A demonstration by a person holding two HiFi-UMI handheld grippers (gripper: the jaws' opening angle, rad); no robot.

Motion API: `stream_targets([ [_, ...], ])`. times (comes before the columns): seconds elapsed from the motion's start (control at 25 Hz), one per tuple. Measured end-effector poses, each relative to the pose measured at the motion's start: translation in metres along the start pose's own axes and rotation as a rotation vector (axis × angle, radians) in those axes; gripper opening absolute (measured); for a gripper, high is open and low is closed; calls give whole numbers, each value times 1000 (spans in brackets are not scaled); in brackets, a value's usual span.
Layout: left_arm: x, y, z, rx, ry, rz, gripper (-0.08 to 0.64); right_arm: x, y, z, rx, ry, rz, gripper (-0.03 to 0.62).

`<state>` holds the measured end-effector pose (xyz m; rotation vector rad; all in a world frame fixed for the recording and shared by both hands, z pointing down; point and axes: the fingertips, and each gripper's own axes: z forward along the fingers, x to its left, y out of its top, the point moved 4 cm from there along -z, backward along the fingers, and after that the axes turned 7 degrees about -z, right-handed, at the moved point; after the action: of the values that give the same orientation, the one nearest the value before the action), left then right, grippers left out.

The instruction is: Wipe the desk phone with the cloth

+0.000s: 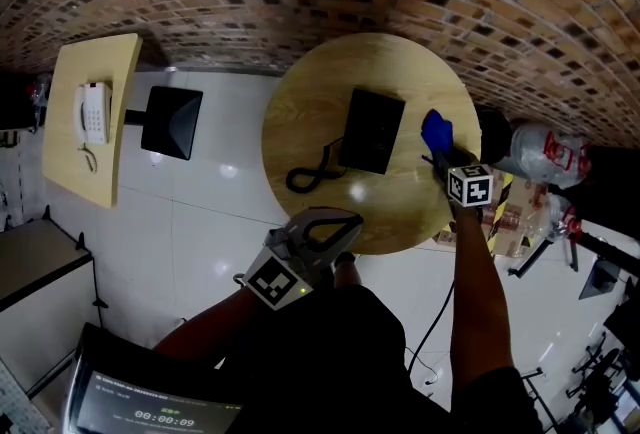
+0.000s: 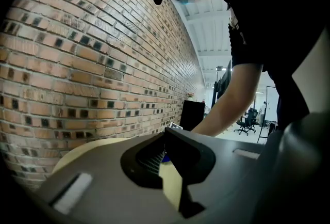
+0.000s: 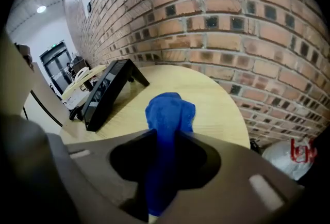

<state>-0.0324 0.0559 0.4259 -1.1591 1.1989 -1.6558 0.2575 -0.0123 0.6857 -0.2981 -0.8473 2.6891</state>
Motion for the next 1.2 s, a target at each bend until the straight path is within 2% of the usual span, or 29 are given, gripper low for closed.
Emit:
stream_targets([
  [0.2, 2, -2, -3, 7, 18, -25, 0, -12, -1, 4, -13, -14, 72, 154],
  [0.32, 1, 3, -1, -6, 11, 21, 0, -21, -1, 5, -2, -15, 100, 187],
  [0.48, -1, 5, -1, -6, 16, 18, 0, -21, 14, -4, -32, -5, 77, 210],
  [0.6, -4, 9, -2, -10, 24, 16, 0, -11, 42, -29, -133, 1, 30, 210],
  [0.68, -7, 16, 0, -23, 21, 37, 0, 6, 65, -55, -233, 35, -7, 210],
  [0.88, -22, 36, 3, -65, 8, 79, 0, 78, 111, -135, -512, 226, -89, 210],
  [1.0, -35, 46, 5, -87, 17, 66, 0, 121, 119, -179, -607, 324, -124, 210],
  [1.2, -63, 59, 3, -113, 29, 105, 0, 179, 114, -239, -709, 411, -215, 210],
])
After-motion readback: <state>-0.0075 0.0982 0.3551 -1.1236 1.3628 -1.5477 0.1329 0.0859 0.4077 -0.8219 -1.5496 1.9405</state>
